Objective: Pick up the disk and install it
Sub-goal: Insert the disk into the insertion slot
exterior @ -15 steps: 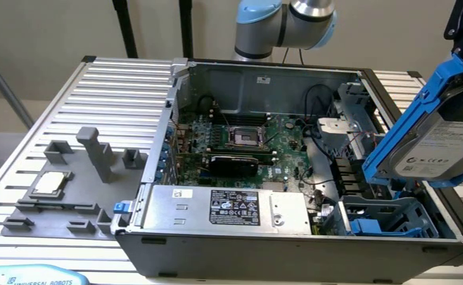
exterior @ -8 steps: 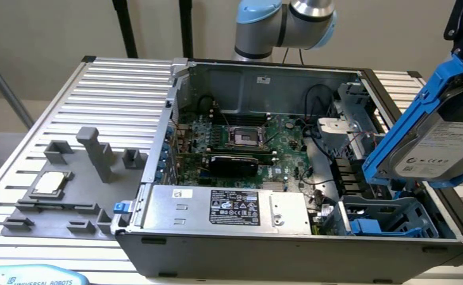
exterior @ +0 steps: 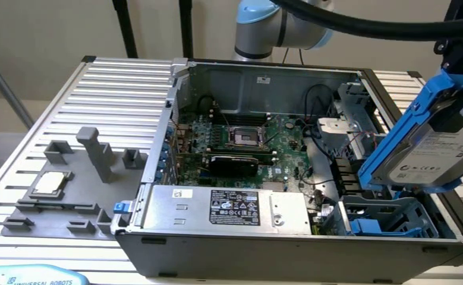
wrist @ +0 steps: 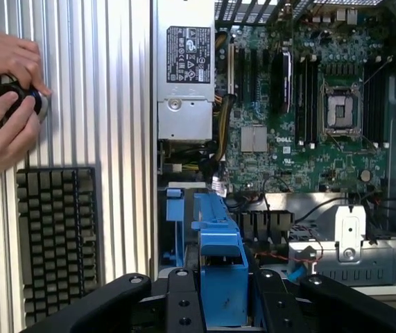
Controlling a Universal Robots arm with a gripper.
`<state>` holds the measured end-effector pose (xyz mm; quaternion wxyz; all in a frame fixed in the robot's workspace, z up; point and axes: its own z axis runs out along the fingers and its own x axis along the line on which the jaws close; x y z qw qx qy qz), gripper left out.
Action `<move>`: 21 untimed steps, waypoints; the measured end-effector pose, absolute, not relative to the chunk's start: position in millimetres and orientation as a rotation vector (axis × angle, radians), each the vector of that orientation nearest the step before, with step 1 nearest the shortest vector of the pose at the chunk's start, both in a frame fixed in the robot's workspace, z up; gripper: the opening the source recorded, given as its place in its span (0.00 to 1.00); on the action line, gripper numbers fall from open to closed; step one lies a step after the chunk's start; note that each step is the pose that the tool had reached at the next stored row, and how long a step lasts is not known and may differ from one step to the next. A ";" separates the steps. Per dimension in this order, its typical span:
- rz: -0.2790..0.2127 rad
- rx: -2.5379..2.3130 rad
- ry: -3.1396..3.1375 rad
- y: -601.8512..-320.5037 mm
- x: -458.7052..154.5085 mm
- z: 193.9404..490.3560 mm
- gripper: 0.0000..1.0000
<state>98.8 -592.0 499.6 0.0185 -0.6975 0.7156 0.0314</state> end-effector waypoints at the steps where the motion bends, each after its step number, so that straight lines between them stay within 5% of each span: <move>1: 0.098 -2.170 2.218 -592.0 98.9 497.8 0.33; 21: 0.098 -2.191 2.199 -592.0 103.6 464.5 0.33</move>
